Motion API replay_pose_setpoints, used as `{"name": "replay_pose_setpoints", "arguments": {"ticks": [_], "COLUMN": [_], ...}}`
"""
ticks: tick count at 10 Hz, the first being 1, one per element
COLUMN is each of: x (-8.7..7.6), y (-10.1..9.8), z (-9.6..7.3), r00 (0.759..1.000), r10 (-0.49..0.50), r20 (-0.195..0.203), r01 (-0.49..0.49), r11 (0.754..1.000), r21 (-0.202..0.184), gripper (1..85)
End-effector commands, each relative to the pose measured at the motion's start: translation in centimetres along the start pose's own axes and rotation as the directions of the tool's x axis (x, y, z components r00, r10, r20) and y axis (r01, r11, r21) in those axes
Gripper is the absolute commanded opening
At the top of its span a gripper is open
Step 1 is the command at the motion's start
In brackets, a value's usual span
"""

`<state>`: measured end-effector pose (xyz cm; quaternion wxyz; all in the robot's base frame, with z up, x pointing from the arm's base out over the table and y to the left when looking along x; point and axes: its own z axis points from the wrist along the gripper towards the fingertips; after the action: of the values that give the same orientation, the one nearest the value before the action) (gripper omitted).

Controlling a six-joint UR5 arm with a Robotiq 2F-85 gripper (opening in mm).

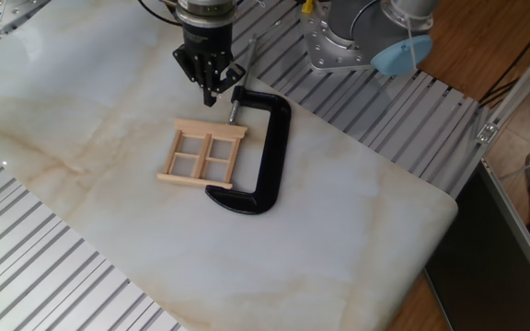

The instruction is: Open a sliding window

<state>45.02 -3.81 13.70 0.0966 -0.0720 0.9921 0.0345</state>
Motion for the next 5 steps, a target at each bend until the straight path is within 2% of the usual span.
{"name": "replay_pose_setpoints", "arguments": {"ticks": [1, 3, 5], "x": [-0.48, -1.0, -1.37], "y": [0.21, 0.31, 0.2], "z": [0.4, 1.23, 1.33], "r00": [1.0, 0.999, 1.0], "r10": [0.018, 0.026, 0.021], "r20": [0.016, 0.022, 0.023], "r01": [-0.018, -0.025, -0.021], "r11": [1.0, 1.0, 1.0], "r21": [-0.013, -0.018, -0.016], "gripper": [0.7, 0.7, 0.7]}}
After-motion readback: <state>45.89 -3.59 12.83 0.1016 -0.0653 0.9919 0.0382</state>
